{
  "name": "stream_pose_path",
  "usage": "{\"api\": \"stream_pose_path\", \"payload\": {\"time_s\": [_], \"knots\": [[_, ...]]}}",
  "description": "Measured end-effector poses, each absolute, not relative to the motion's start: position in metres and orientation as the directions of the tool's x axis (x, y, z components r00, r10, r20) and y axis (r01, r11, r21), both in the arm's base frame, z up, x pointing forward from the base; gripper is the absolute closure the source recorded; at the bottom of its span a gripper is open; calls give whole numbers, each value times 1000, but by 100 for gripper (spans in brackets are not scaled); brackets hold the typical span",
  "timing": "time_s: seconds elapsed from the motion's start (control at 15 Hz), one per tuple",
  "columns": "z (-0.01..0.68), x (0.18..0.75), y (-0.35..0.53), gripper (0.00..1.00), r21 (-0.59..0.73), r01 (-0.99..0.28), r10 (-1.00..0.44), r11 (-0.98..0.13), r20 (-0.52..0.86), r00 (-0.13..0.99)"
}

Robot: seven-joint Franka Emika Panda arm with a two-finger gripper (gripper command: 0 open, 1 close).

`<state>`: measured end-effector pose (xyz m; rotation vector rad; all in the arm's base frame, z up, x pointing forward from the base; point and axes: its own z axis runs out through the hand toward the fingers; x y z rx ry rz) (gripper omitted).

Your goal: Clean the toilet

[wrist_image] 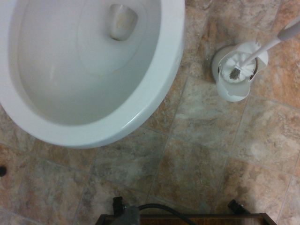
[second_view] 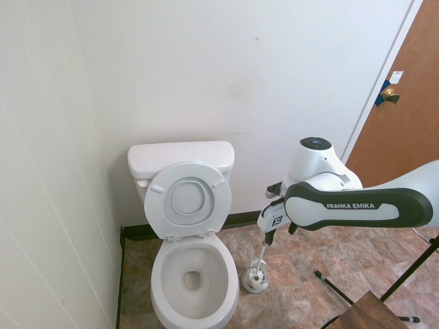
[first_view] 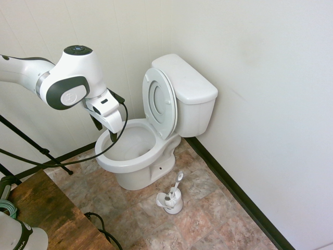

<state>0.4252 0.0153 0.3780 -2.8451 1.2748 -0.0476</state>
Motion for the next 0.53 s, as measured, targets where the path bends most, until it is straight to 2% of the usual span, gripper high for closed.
{"api": "stream_pose_path", "payload": {"time_s": [0.27, 0.53], "knots": [[377, 435, 11, 0, -33, -766, -766, -642, 14, 642], [361, 479, -20, 0, -15, -829, -829, -559, 12, 559]]}}
